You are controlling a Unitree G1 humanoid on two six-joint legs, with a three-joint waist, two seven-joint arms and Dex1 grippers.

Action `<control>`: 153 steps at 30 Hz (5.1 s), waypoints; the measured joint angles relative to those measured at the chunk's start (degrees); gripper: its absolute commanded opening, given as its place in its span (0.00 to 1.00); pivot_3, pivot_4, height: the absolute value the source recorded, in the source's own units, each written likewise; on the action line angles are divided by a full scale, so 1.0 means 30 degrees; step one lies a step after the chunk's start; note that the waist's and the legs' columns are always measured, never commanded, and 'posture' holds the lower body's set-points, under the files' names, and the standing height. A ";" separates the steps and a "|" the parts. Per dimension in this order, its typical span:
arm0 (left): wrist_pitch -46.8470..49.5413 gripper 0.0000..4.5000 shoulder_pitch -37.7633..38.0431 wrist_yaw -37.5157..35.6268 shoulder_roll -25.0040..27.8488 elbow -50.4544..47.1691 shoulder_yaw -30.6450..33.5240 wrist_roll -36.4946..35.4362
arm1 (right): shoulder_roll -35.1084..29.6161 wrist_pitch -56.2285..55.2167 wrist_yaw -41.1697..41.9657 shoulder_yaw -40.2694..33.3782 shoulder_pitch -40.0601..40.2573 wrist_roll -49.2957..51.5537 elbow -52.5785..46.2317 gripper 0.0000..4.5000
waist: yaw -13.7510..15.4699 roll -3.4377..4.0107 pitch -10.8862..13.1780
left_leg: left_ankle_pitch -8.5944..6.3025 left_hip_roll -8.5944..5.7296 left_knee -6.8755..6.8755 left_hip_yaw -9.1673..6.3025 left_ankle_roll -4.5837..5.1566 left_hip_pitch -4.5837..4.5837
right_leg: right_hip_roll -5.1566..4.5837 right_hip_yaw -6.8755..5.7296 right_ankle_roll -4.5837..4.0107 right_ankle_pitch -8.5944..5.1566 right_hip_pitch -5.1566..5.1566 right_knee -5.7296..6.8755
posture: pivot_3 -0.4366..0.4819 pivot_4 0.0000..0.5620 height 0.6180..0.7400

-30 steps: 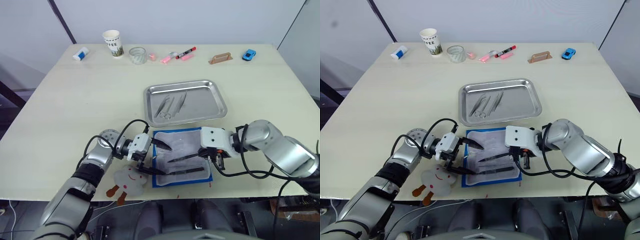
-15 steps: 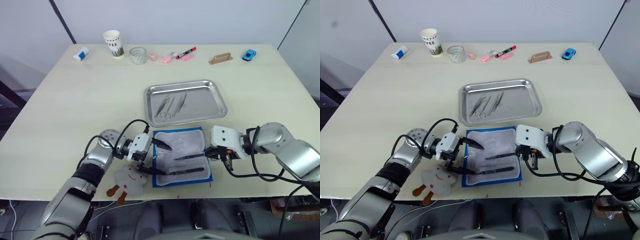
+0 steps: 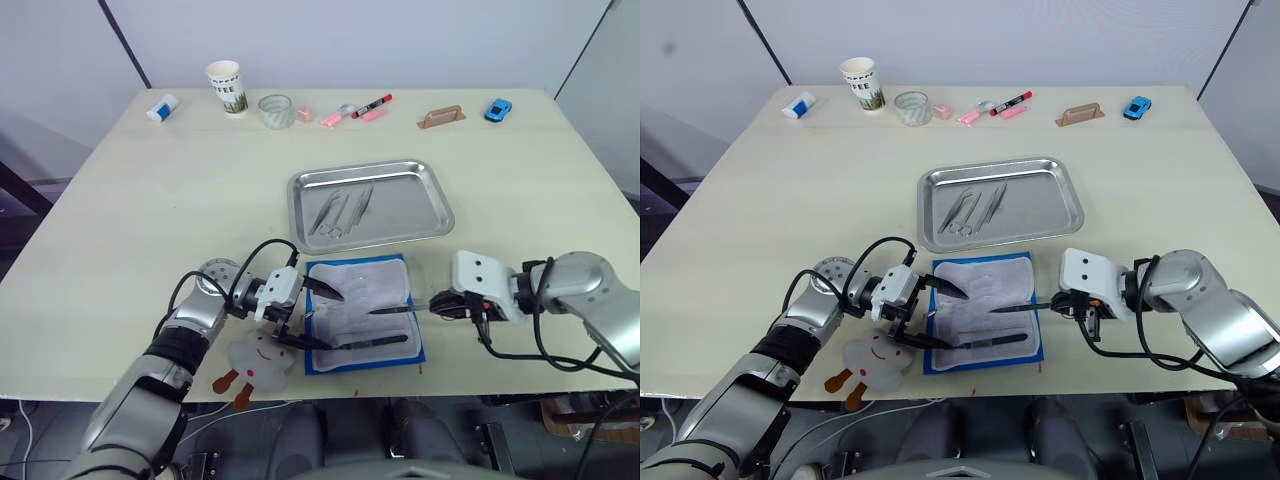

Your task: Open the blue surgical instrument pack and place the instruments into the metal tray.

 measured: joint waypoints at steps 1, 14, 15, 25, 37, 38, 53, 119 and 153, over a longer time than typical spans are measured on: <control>0.0000 1.00 -0.0006 0.0000 -0.0005 0.0004 0.0000 0.0016 | -0.0155 -0.0165 0.0017 -0.0301 0.0161 0.0012 0.0024 0.01 | -0.0003 0.0000 0.0000 | 0.0000 0.0000 0.0000 0.0001 0.0000 0.0003 | 0.0000 0.0000 0.0003 -0.0001 0.0005 0.0000 | 0.48 0.27 0.88; -0.0006 1.00 0.0021 -0.0019 -0.0263 0.0227 0.0251 0.0054 | -0.0611 -0.0990 0.0266 -0.3177 0.1981 0.1164 0.0463 0.01 | 0.0016 0.0003 -0.0002 | 0.0000 0.0000 -0.0001 -0.0008 0.0000 0.0025 | 0.0002 -0.0006 0.0017 -0.0009 0.0034 0.0000 | 0.48 0.27 0.88; -0.0001 1.00 0.0052 -0.0022 -0.0310 0.0266 0.0359 0.0046 | -0.0020 -0.0525 -0.0095 -0.3494 0.1855 0.1573 0.0526 0.01 | -0.0003 0.0001 -0.0001 | 0.0000 0.0000 -0.0001 -0.0010 0.0000 0.0026 | 0.0004 -0.0005 0.0017 -0.0009 0.0037 -0.0001 | 0.48 0.27 0.88; 0.0711 1.00 0.0821 0.0006 -0.0674 -0.0462 0.1565 -0.0067 | 0.7482 0.6271 -0.7654 -0.3950 -0.3298 0.2951 0.2560 0.01 | -0.0083 0.0009 0.0007 | 0.0000 0.0001 -0.0007 -0.0020 0.0000 -0.0002 | 0.0028 0.0030 -0.0017 0.0010 0.0014 0.0004 | 0.48 0.27 0.88; 0.1358 1.00 0.1760 0.0577 -0.1302 -0.1253 0.2952 0.0196 | 1.4224 0.6798 -1.5257 -0.4394 -0.6674 0.0450 0.7475 0.01 | -0.0093 0.0035 0.0013 | 0.0001 0.0000 -0.0016 -0.0018 0.0000 -0.0027 | 0.0023 0.0030 -0.0019 0.0013 -0.0018 0.0017 | 0.48 0.27 0.88; 0.1355 1.00 0.1769 0.0611 -0.1328 -0.1261 0.2971 0.0219 | 1.4425 0.6665 -1.5502 -0.4392 -0.6720 0.0296 0.7699 0.01 | -0.0084 0.0036 0.0012 | 0.0001 0.0001 -0.0014 -0.0017 0.0000 -0.0027 | 0.0023 0.0032 -0.0019 0.0012 -0.0018 0.0020 | 0.48 0.27 0.88; 0.1154 1.00 0.2281 0.1042 -0.1945 -0.1471 0.3759 0.0762 | 1.9718 0.3650 -2.1633 -0.6463 -0.9726 -0.1671 1.5848 0.01 | -0.0128 0.0102 -0.0011 | 0.0001 -0.0029 -0.0016 -0.0022 0.0001 -0.0035 | 0.0012 0.0071 -0.0006 0.0014 -0.0016 0.0027 | 0.48 0.27 0.88; 0.0917 1.00 0.1720 0.0671 -0.2142 -0.0670 0.3792 0.1309 | 0.5645 -0.5519 0.0289 -0.0455 0.1883 0.0761 0.3857 0.98 | -0.0077 0.0198 0.0017 | 0.0001 -0.0080 -0.0022 -0.0103 0.0004 -0.0004 | 0.0028 0.0079 0.0098 -0.0053 0.0051 -0.0003 | 0.48 0.27 0.88; 0.0958 1.00 0.1758 0.0552 -0.1885 -0.0943 0.3649 0.1339 | 0.5602 -0.9181 0.1344 0.2140 0.1566 -0.3096 0.5559 0.01 | -0.0106 0.0195 0.0017 | 0.0001 -0.0077 -0.0022 -0.0099 0.0003 0.0030 | 0.0049 0.0100 0.0091 -0.0054 0.0069 0.0000 | 0.48 0.27 0.88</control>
